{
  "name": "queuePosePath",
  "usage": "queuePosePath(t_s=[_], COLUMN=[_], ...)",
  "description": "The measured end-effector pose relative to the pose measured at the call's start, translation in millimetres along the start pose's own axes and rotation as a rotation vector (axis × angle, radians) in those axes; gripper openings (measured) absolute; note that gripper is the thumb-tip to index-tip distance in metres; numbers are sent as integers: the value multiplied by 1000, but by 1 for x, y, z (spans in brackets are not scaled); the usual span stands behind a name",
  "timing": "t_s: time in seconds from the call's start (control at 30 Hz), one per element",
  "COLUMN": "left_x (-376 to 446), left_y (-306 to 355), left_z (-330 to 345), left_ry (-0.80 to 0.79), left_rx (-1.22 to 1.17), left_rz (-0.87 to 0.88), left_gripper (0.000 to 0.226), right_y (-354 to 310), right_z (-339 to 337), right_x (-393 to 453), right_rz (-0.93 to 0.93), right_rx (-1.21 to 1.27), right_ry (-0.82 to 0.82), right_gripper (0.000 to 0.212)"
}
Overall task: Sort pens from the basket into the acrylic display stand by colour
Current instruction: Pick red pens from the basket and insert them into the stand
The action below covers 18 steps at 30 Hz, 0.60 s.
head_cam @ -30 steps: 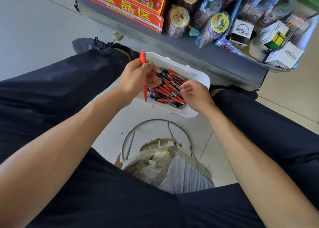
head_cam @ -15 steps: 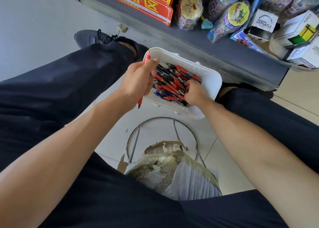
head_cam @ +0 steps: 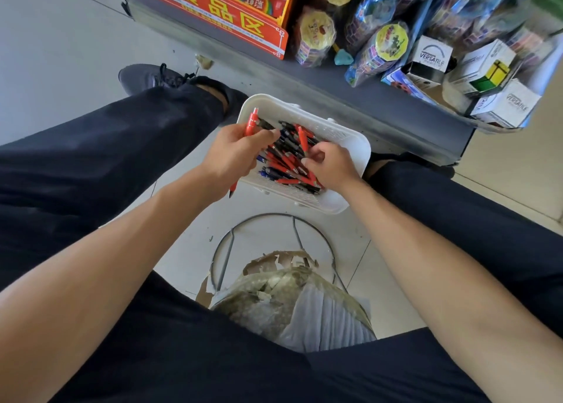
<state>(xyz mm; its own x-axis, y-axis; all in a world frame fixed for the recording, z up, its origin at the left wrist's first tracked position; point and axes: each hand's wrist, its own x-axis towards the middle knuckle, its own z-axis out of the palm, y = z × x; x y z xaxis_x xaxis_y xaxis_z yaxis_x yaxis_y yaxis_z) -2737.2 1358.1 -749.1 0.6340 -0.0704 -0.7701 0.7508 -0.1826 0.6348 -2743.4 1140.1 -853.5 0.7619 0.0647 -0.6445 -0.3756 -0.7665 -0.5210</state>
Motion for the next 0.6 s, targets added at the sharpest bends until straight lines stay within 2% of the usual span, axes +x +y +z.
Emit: queuePosePath(t_s=[0.17, 0.3, 0.4, 0.5, 0.53, 0.6], left_x=[-5, -9, -7, -3, -2, 0], left_y=[1, 7, 7, 5, 4, 3], left_z=[3, 7, 10, 9, 7, 5], left_ry=[136, 110, 184, 205, 197, 189], left_rx=[107, 62, 110, 125, 137, 118], left_rz=[123, 170, 165, 146, 144, 128], left_gripper=[40, 44, 50, 43, 43, 45], right_y=[-47, -78, -91, -79, -69, -41], right_z=[-28, -34, -32, -33, -31, -19], right_x=[-33, -52, -60, -51, -43, -28], right_rz=[-146, -189, -212, -100, -30, 125], right_rx=[245, 373, 525, 632, 618, 408], right_ry=[-26, -96, -155, -190, -125, 43], right_gripper=[13, 18, 24, 26, 22, 12])
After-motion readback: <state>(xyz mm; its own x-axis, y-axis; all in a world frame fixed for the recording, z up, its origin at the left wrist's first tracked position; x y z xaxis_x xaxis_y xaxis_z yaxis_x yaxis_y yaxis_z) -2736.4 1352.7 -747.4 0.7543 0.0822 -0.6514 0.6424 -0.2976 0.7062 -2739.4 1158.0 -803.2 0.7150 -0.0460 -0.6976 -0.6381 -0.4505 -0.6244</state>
